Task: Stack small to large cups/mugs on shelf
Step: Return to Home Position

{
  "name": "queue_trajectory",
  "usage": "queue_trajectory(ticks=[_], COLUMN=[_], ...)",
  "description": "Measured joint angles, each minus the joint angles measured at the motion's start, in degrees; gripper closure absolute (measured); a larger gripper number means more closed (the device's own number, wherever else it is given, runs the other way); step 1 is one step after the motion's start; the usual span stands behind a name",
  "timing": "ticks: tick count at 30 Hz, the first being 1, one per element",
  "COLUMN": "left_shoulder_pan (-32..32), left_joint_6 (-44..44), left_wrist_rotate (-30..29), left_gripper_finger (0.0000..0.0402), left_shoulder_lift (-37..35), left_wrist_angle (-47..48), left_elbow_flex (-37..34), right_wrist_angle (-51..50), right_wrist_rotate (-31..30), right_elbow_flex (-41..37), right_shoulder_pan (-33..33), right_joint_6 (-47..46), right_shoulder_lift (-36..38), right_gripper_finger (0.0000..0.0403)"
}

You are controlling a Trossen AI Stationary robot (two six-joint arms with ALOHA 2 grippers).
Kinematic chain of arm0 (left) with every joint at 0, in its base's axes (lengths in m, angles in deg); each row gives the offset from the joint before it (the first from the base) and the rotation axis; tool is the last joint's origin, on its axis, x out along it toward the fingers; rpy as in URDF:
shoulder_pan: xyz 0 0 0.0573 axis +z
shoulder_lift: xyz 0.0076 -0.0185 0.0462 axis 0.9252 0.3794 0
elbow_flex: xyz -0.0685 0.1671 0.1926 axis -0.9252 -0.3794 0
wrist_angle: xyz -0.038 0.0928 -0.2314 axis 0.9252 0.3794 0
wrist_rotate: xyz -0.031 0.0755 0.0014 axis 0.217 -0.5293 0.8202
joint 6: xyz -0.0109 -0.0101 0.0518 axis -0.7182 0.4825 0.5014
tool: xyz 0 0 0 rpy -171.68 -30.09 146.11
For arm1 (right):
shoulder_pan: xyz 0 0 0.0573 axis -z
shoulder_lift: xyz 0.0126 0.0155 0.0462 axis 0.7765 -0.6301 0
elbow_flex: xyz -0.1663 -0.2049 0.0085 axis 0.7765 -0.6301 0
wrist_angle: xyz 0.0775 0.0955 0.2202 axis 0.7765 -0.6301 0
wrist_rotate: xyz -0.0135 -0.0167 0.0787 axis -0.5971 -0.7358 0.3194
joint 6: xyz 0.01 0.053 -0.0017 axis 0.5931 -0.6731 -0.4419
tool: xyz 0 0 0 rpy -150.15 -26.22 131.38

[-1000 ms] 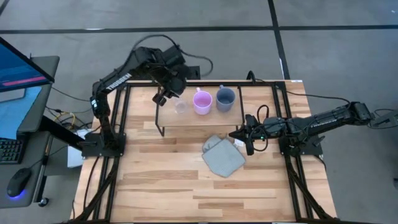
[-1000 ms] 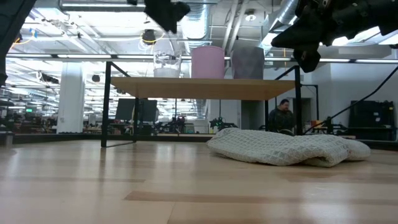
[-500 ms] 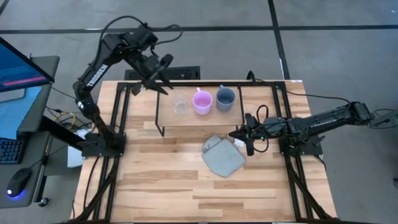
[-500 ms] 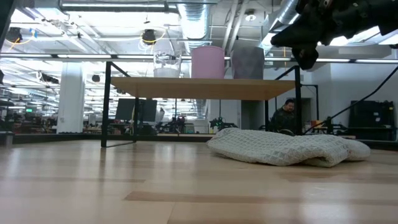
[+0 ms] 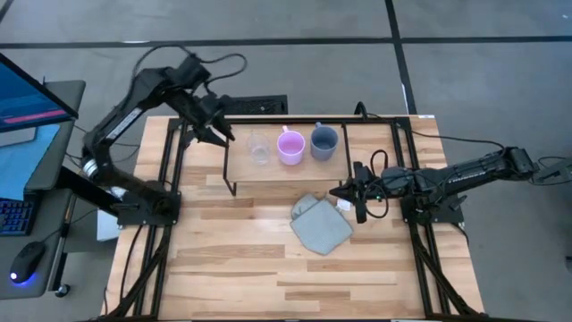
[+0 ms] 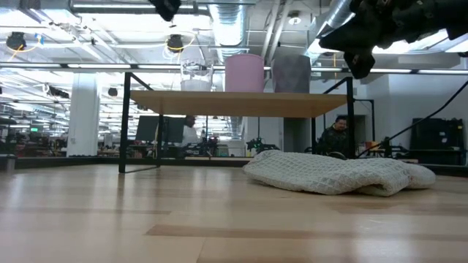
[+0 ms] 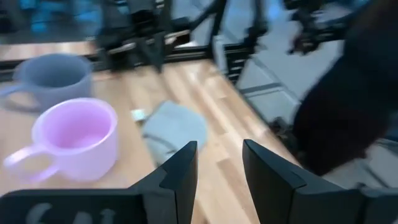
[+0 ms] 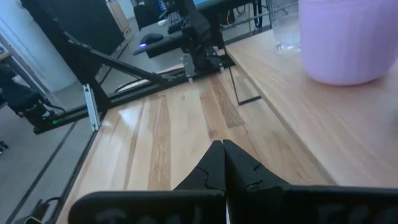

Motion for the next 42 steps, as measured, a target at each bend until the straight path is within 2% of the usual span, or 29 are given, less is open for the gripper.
queue_trajectory(ticks=[5, 9, 15, 19, 22, 26, 29, 32, 36, 42], left_shoulder_pan=[0.68, 0.67, -0.97, -3.55, -5.37, -8.67, -11.05, -13.17, -16.25, -19.08], left_joint_6=[-14.05, -22.68, -37.37, -44.89, -49.76, -53.35, -54.2, -54.43, -55.04, -57.11], left_wrist_rotate=[-9.72, -12.51, -26.68, -30.59, -36.81, -43.72, -48.3, -53.74, -60.75, -67.34], left_gripper_finger=[0.0283, 0.0283, 0.0283, 0.0283, 0.0283, 0.0283, 0.0283, 0.0283, 0.0283, 0.0283], left_shoulder_lift=[-10.01, -18.81, -30.91, -38.39, -43.28, -47.97, -49.99, -51.16, -51.69, -53.54], left_wrist_angle=[-12.85, -23.06, -36.08, -49.14, -56.04, -61.44, -65.25, -66.85, -67.6, -70.9], left_elbow_flex=[-7.69, -15.75, -31.21, -42.22, -49.11, -55.94, -59.36, -61.68, -64.33, -68.85], right_wrist_angle=[0.16, 0.2, 0.21, 0.18, -0.3, -2.2, -4.64, -6.88, -9.07, -15.74], right_wrist_rotate=[0.01, 0.17, 0.24, 0.26, 0.24, -0.55, -4.65, -8.27, -9.72, -14.05], right_elbow_flex=[0.0, 0.0, 0.0, 0.0, 0.0, 0.0, 0.0, 0.0, -0.02, -0.02], right_shoulder_pan=[1.71, 3.17, 3.59, 3.47, 3.54, 3.6, 3.63, 3.63, 3.63, 3.63], right_joint_6=[0.98, 1.84, 2.47, 2.43, 2.18, 2.17, 3.58, 5.52, 6.93, 6.97], right_shoulder_lift=[0.0, 0.0, 0.0, 0.05, 0.96, 3.22, 5.52, 8.39, 12.57, 17.84], right_gripper_finger=[0.0393, 0.0393, 0.0393, 0.0393, 0.0393, 0.0393, 0.0393, 0.0393, 0.0393, 0.0393])
